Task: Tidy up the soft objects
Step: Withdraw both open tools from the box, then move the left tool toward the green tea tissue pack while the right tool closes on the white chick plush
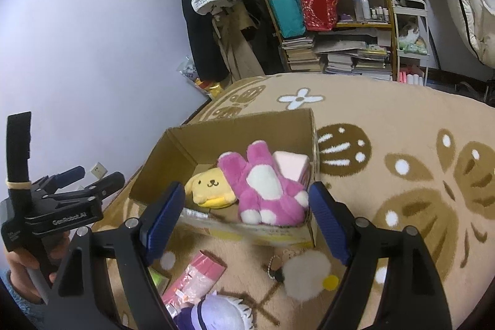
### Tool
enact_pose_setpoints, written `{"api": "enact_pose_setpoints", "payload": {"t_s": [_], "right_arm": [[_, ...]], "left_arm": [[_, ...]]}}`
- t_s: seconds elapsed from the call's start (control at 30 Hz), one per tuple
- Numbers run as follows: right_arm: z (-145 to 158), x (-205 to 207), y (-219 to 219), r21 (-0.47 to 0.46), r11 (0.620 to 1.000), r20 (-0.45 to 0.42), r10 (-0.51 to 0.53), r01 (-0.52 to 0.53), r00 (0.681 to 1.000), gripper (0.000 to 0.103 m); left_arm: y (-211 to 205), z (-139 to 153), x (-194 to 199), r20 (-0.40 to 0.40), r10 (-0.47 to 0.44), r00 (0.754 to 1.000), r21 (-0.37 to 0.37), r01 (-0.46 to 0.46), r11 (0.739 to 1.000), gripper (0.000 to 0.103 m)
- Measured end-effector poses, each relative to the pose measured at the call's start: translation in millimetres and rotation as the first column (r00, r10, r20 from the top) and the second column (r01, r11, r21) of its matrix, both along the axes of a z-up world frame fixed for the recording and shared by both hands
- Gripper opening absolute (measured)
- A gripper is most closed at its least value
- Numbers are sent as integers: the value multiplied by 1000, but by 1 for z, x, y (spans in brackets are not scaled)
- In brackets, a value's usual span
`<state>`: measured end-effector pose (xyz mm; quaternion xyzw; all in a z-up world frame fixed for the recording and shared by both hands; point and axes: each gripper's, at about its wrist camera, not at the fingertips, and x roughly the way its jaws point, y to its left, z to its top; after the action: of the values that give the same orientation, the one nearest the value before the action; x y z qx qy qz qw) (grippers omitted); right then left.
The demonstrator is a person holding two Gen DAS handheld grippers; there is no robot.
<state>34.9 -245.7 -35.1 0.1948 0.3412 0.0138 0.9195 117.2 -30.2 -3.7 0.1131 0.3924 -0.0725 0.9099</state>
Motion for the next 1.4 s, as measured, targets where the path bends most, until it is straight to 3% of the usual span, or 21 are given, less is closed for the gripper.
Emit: {"api": "enact_pose_setpoints", "payload": {"t_s": [0.5,0.67,0.87,1.13,1.4], "right_arm": [[-22,-20,5,-48,999,-66,-21,18,998,86],[-32,-24,9,-76,996,-80,-43,37,996,86],[-46,-25,8,-71,997,-123,-42,33,992,86],[-62,-22,5,-58,998,-173,-44,35,984,86],[-76,-16,3,-61,998,-203,-32,20,979,86]], "left_arm": [[11,0,-29,-38,4,999,28,-3,1000,102],[15,-1,-33,-54,12,998,-11,-12,1000,102],[18,-19,-39,-88,21,996,25,-19,1000,102],[16,-53,-47,-197,23,980,78,-8,997,102],[27,-72,-43,-278,50,959,52,-37,998,102]]}}
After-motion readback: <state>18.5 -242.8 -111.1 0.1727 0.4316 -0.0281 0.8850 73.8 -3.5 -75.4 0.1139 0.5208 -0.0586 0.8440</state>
